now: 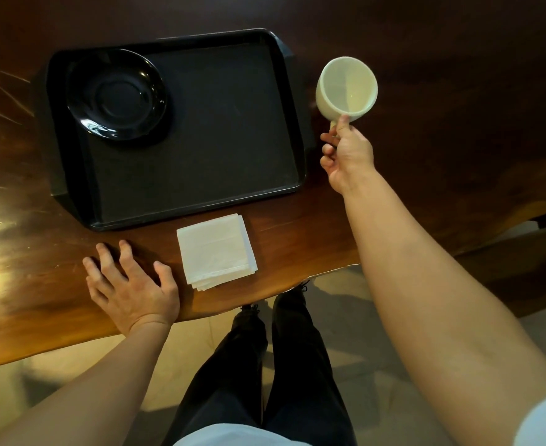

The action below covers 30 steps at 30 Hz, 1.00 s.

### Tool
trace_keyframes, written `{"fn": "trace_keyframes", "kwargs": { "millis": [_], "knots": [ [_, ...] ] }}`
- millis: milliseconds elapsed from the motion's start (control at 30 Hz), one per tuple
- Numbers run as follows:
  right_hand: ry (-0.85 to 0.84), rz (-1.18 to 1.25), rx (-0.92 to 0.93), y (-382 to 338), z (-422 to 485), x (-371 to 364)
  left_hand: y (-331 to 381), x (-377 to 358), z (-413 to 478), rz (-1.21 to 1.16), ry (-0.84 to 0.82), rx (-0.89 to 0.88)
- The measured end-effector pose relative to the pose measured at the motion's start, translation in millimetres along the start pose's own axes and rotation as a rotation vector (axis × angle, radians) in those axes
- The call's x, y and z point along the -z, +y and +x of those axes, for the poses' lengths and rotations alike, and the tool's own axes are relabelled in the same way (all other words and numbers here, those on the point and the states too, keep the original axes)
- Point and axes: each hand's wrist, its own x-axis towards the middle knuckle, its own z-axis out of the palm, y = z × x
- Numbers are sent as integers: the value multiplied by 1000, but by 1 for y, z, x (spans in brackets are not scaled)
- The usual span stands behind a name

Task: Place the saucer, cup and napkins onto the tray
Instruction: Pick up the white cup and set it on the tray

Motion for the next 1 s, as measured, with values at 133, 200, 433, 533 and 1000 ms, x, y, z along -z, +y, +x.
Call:
{"fn": "trace_keyframes", "kwargs": {
  "millis": [133, 200, 433, 533, 1000],
  "knots": [
    [-30, 9, 24, 0, -8, -2, 3, 2, -1, -8, -5, -6],
    [-50, 8, 34, 0, -12, -5, 2, 3, -1, -8, -6, -5],
    [-112, -20, 56, 2, -20, -29, 3, 3, 0, -10, -3, 0],
    [-145, -51, 54, 4, -24, -45, 1, 3, 1, -4, 0, 0],
    [-212, -153, 15, 5, -27, -95, -4, -6, 1, 10, 22, -8]
  ]
}}
